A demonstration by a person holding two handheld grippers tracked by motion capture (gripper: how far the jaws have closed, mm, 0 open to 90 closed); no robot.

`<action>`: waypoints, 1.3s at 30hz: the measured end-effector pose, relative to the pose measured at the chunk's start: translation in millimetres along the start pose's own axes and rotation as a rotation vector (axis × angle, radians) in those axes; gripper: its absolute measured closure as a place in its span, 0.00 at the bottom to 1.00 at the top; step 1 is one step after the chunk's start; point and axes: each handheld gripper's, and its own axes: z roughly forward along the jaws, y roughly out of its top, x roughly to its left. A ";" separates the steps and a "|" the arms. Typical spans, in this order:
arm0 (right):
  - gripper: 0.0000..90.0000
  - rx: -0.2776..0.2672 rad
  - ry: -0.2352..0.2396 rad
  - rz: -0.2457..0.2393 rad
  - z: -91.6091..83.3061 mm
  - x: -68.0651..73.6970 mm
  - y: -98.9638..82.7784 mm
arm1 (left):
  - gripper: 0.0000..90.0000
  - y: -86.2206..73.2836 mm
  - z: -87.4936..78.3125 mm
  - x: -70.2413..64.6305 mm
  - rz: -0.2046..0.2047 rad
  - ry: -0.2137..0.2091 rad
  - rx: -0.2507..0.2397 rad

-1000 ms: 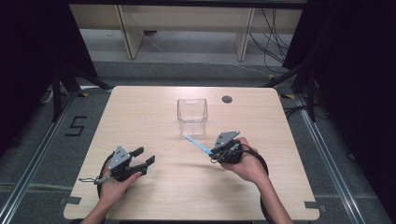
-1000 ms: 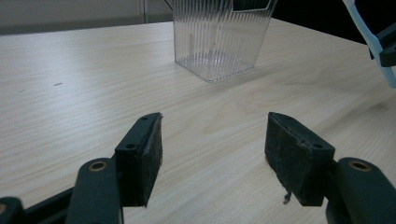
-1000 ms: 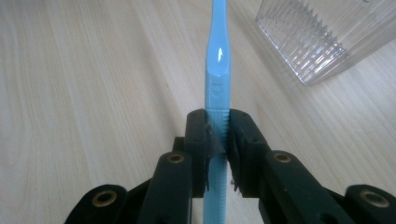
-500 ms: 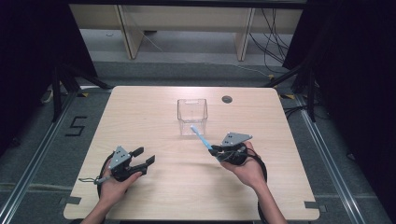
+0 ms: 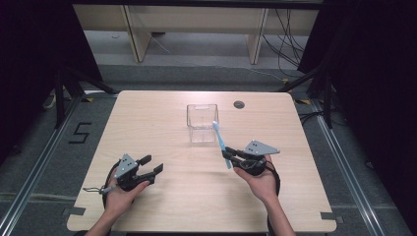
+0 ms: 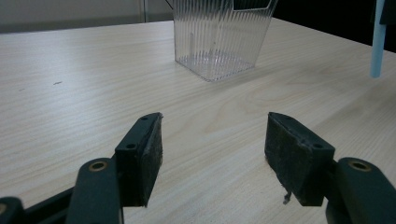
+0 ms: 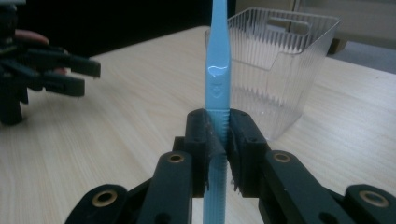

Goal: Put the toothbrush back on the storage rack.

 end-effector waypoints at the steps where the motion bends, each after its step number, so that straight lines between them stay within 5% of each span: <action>1: 0.88 -0.030 -0.010 0.011 -0.2 -0.8 -1.0 | 0.41 0.0 0.0 -0.1 0.000 -0.001 0.000; 2: 0.88 -0.028 -0.004 0.060 -1.4 1.5 -1.8 | 0.41 0.0 0.0 -0.1 0.000 -0.001 0.000; 3: 0.88 -0.046 -0.019 0.020 -1.9 -2.0 -1.8 | 0.41 0.0 0.0 -0.2 0.000 0.000 -0.001; 8: 0.88 -0.100 -0.001 0.077 -2.9 -0.9 -3.5 | 0.41 0.0 0.1 -0.1 0.000 0.000 0.001; 14: 0.88 -0.131 -0.028 0.046 -2.9 0.6 -4.7 | 0.41 -0.1 -0.1 0.1 -0.001 0.001 -0.004; 27: 0.88 -0.167 -0.036 0.089 -0.7 7.6 -9.7 | 0.43 1.3 0.4 -0.4 0.028 0.002 -0.045; 28: 0.88 -0.163 -0.055 0.061 -0.7 6.5 -10.0 | 0.43 5.2 1.5 -4.8 -0.002 -0.018 -0.053; 29: 0.88 -0.160 -0.039 0.088 0.3 8.1 -10.3 | 0.43 8.3 2.5 -7.3 -0.012 -0.033 -0.061; 38: 0.88 -0.159 -0.065 0.050 3.6 11.6 -7.6 | 0.46 57.2 15.3 -24.8 -0.045 -0.139 -0.094; 39: 0.88 -0.148 -0.056 0.079 4.1 14.1 -7.3 | 0.46 62.9 17.5 -26.8 -0.047 -0.152 -0.096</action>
